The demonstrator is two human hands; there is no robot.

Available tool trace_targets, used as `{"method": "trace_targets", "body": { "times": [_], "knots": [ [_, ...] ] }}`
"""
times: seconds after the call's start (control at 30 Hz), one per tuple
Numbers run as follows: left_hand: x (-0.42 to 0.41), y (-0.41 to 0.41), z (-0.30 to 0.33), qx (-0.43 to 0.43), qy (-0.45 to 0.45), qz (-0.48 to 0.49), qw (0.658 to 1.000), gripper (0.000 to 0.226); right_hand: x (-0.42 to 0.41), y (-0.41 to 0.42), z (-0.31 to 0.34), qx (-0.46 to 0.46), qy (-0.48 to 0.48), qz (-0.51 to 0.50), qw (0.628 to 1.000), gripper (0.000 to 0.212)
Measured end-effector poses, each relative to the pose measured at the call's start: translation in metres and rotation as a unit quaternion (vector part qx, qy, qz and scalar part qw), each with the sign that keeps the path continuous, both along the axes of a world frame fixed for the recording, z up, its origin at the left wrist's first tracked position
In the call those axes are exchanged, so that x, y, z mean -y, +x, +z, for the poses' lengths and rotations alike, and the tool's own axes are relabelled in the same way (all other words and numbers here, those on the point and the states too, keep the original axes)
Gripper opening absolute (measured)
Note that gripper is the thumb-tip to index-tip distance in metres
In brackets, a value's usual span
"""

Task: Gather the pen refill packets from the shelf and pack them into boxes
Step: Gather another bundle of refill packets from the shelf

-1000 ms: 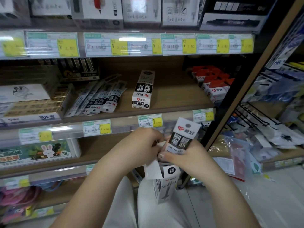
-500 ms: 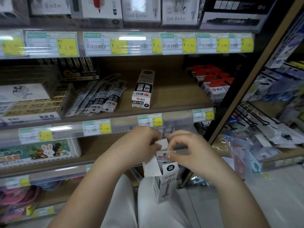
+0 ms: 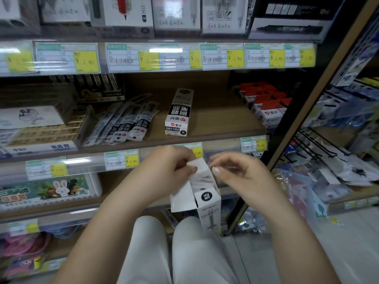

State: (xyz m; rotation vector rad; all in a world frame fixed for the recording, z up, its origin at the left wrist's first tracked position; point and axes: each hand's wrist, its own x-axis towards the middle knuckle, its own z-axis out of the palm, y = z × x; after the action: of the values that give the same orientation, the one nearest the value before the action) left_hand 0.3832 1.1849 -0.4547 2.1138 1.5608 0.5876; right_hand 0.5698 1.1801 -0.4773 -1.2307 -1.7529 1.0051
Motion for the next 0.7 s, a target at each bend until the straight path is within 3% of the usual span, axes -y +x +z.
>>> {"method": "trace_targets", "body": {
  "times": [0.1,0.2,0.33,0.43,0.6,0.7],
  "knots": [
    [0.010,-0.009,0.017,0.081,0.067,0.033,0.994,0.012,0.004,0.007,0.009,-0.102,0.056,-0.076,0.990,0.004],
    [0.023,-0.011,0.034,0.174,0.160,0.066,0.969,0.019,0.004,0.013,0.016,-0.144,0.133,-0.158,0.968,0.011],
    [0.025,-0.009,0.037,0.273,0.258,0.128,0.918,0.030,-0.004,0.016,0.017,-0.152,0.183,-0.233,0.943,0.016],
    [0.011,-0.004,0.020,0.330,0.270,0.166,0.889,0.026,-0.016,0.012,0.013,-0.118,0.182,-0.243,0.945,0.026],
    [-0.015,0.021,-0.012,0.320,0.277,0.205,0.883,0.025,-0.034,-0.001,0.004,-0.088,0.160,-0.221,0.958,0.017],
    [-0.033,0.037,-0.029,0.307,0.277,0.211,0.886,0.017,-0.042,-0.009,0.000,-0.100,0.134,-0.203,0.965,0.025]
  ]
}}
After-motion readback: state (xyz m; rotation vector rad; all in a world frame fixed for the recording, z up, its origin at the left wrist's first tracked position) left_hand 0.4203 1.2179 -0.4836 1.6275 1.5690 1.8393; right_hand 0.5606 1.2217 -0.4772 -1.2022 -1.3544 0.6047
